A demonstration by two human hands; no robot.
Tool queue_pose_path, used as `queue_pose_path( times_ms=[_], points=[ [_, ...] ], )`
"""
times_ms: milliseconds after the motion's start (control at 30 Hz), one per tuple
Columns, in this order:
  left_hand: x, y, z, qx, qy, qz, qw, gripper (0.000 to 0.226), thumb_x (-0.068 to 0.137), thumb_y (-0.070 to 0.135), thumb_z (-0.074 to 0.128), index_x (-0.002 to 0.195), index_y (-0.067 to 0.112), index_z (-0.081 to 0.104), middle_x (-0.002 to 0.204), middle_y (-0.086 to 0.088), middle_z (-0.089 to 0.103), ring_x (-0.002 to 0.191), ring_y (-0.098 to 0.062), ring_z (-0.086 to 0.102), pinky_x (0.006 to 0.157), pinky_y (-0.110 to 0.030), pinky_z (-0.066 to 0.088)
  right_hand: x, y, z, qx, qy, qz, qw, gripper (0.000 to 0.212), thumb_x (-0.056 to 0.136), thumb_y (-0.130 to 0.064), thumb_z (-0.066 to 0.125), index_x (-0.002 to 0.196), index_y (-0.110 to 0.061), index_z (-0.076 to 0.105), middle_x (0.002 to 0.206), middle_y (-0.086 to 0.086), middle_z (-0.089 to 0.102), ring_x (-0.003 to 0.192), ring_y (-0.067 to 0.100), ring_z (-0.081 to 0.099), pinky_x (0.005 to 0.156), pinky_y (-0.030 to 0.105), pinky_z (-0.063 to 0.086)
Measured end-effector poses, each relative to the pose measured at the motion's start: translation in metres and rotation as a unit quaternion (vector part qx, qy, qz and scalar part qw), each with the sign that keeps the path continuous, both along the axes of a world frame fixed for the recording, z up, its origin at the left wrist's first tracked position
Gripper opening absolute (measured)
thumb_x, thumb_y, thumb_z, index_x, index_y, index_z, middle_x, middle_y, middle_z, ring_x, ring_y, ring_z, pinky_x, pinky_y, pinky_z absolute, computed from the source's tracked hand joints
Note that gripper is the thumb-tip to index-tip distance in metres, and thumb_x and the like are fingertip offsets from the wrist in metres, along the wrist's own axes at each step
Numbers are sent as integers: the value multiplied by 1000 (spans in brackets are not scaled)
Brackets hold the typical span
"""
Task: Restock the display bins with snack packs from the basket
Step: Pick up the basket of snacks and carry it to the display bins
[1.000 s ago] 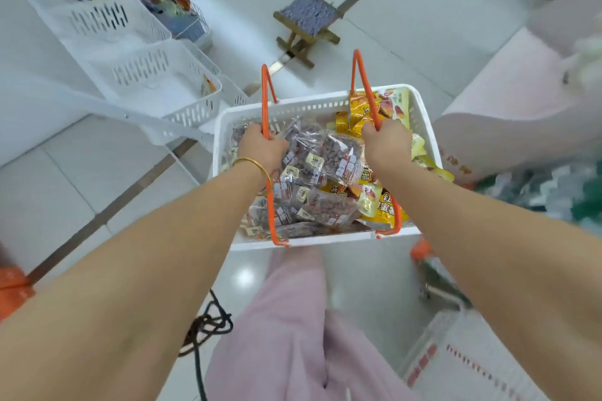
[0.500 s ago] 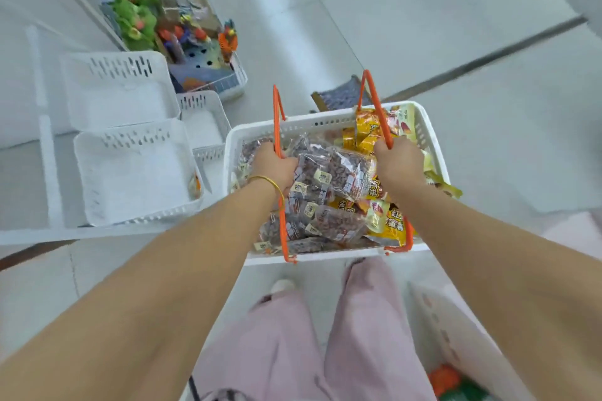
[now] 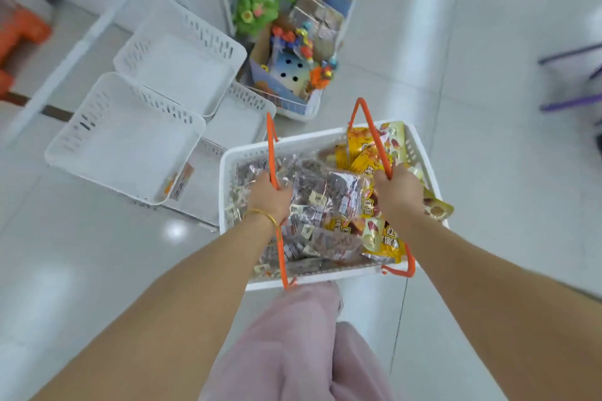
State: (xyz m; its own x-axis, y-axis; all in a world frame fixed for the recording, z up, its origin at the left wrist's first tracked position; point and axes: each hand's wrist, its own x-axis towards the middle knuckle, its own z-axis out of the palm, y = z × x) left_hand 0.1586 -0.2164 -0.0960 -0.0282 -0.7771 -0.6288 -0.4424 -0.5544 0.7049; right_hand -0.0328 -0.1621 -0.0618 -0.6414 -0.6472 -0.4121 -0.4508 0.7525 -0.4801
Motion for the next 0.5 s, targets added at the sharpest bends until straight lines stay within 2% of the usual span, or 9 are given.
queue_pose_path(
  times_ms=[167,300,500],
  points=[
    [-17,-6,-17,25,-14,111,993,19,89,7,54,91,14,36,69,-7,40,45,-20,43,36,-24,37,-26,-60,-14,28,0,121,992,27,97,-26,40,74,-14,44,62,0,44,49,16,40,46,28,33],
    [-29,-11,-26,42,-23,197,979,31,88,6,55,77,22,32,68,-7,36,49,-23,40,42,-31,38,-32,-100,-23,48,10,210,976,24,99,-26,41,84,-9,51,63,1,46,50,15,42,43,25,28],
    [-37,-11,-42,65,-43,314,946,30,89,6,54,76,21,31,72,-8,41,48,-19,41,41,-29,43,-34,-155,-49,73,16,335,939,29,100,-28,41,87,-6,54,62,0,47,51,12,43,43,24,27]
  ],
)
